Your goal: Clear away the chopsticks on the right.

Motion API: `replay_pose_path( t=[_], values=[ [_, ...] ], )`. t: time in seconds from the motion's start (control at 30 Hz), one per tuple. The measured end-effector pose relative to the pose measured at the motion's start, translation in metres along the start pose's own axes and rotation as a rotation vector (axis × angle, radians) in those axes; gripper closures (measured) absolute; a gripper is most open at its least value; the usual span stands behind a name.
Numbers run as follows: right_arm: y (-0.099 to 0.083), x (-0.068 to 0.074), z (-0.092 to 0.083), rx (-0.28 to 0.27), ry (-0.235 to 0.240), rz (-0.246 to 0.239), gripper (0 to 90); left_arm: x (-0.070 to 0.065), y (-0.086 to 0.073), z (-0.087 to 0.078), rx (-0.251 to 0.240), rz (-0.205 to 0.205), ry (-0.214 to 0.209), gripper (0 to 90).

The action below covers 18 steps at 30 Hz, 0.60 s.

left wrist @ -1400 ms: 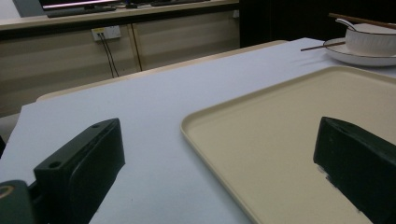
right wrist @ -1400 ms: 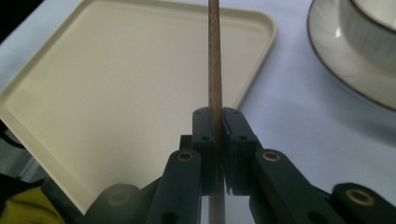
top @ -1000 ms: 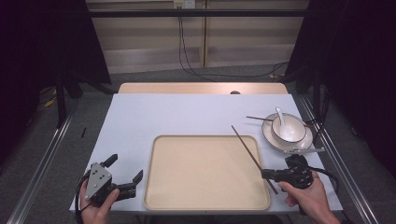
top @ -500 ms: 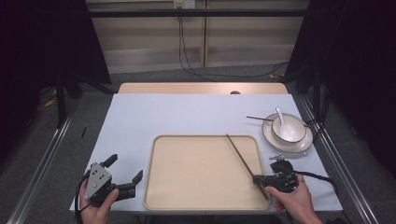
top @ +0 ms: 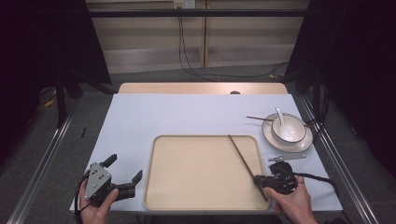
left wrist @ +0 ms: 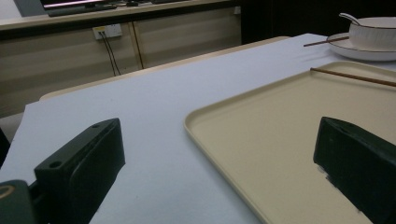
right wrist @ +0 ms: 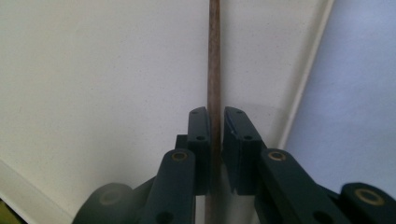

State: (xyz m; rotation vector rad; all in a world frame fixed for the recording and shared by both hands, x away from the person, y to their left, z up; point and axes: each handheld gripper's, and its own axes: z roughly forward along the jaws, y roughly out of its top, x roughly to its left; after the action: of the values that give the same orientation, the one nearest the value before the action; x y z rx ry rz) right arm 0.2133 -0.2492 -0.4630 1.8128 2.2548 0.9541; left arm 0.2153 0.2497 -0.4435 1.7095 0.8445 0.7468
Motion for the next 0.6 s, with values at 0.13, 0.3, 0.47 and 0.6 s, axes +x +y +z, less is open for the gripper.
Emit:
replay_pose_path(
  t=[0.13, 0.3, 0.47, 0.6],
  values=[
    [0.0, -0.001, 0.0, 0.003, 0.003, -0.005, 79.3, 0.0, 0.0, 0.0, 0.006, -0.002, 0.0, 1.9],
    [-0.001, 0.0, -0.001, -0.003, 0.008, -0.017, 77.8, 0.001, 0.0, -0.001, 0.005, -0.001, 0.005, 1.9],
    [-0.001, -0.001, -0.002, -0.015, 0.028, -0.029, 64.8, 0.001, 0.0, -0.001, 0.0, 0.0, -0.003, 1.9],
    [0.002, -0.003, -0.01, -0.066, 0.073, -0.069, 54.2, 0.001, 0.0, -0.001, -0.007, -0.005, 0.001, 1.9]
  ],
)
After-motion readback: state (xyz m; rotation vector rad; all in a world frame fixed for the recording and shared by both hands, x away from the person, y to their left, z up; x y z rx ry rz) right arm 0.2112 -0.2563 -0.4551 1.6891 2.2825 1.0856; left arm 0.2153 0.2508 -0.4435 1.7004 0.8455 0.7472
